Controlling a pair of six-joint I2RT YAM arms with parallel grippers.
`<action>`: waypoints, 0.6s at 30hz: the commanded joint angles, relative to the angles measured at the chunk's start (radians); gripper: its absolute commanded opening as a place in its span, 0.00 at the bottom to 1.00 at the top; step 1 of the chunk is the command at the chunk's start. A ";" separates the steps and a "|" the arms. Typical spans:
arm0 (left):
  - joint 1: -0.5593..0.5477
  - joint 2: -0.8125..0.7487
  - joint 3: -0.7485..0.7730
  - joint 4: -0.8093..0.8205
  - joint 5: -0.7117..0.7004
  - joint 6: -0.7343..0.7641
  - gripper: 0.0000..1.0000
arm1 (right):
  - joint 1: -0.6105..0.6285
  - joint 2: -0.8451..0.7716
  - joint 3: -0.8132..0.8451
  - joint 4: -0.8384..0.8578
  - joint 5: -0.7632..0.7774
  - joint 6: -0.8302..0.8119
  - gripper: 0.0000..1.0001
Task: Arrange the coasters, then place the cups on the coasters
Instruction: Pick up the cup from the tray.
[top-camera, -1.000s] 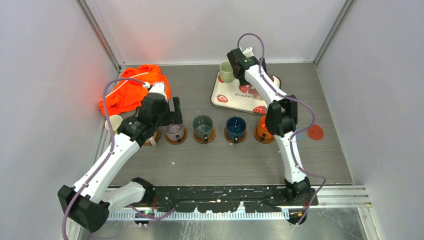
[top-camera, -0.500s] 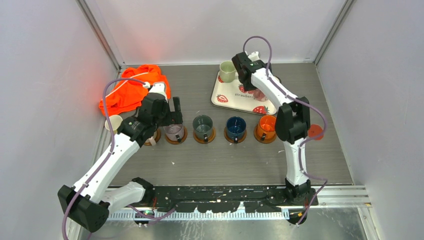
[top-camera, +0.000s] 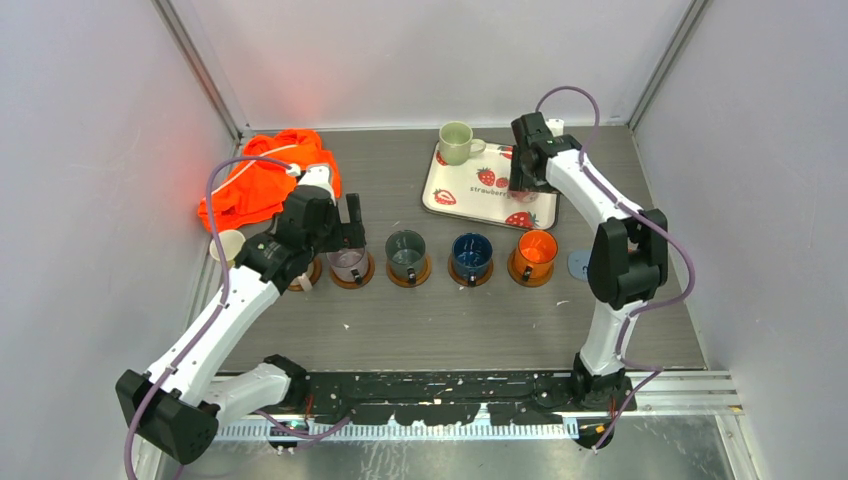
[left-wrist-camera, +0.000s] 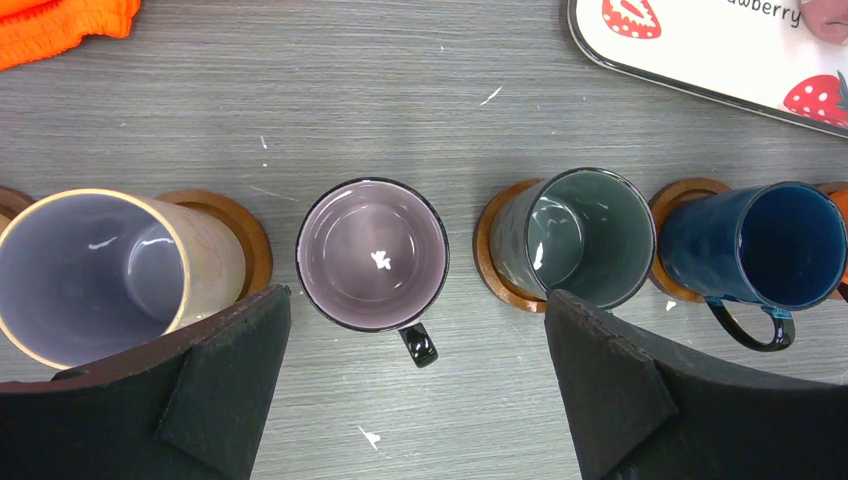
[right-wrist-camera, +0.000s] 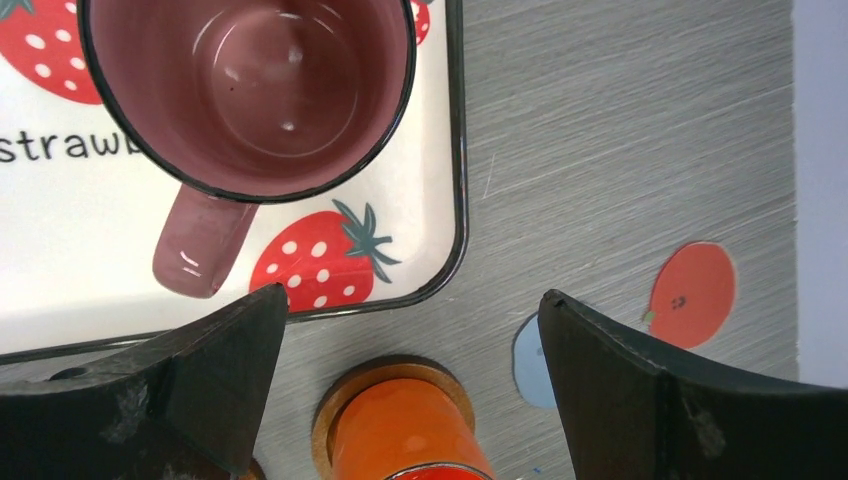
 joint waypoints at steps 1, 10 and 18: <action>0.004 0.005 0.007 0.041 0.012 -0.004 1.00 | 0.004 -0.100 -0.022 0.087 -0.078 0.042 1.00; 0.004 0.011 0.007 0.039 0.009 -0.004 1.00 | 0.006 -0.109 -0.038 0.147 -0.109 0.172 1.00; 0.004 0.013 0.010 0.039 0.010 -0.004 1.00 | 0.004 -0.034 -0.003 0.191 -0.137 0.200 0.99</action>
